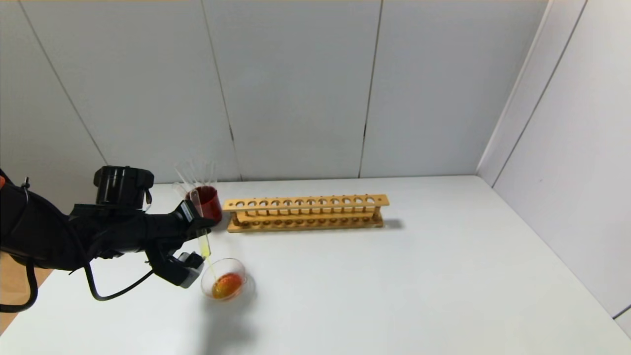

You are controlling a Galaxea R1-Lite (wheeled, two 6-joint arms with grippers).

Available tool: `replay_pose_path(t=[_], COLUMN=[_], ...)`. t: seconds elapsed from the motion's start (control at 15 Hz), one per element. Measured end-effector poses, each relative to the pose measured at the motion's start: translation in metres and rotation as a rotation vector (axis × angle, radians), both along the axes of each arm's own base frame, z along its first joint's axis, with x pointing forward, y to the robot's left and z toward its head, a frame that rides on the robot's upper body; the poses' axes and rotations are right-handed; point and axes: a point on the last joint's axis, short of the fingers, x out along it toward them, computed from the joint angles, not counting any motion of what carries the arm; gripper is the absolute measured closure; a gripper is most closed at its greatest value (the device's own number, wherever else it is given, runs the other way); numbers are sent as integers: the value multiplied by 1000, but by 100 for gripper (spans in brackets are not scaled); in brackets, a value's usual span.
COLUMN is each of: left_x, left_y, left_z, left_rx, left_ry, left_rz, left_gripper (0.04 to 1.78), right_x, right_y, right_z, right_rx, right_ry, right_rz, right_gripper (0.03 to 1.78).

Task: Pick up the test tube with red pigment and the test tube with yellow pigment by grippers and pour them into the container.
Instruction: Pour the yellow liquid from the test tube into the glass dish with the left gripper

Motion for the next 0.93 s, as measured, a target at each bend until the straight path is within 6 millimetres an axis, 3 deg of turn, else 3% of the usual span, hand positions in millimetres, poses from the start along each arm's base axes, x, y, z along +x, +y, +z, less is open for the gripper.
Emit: replay_pose_path(t=[0.93], left_x=[10], left_y=[-7], left_z=[12], left_rx=[61], left_ry=[-103], left_rz=[-66], left_gripper=[149], right_x=[0], right_y=[0], right_z=[0], right_rx=[0], right_ry=[0], right_rz=[0], right_gripper=[6])
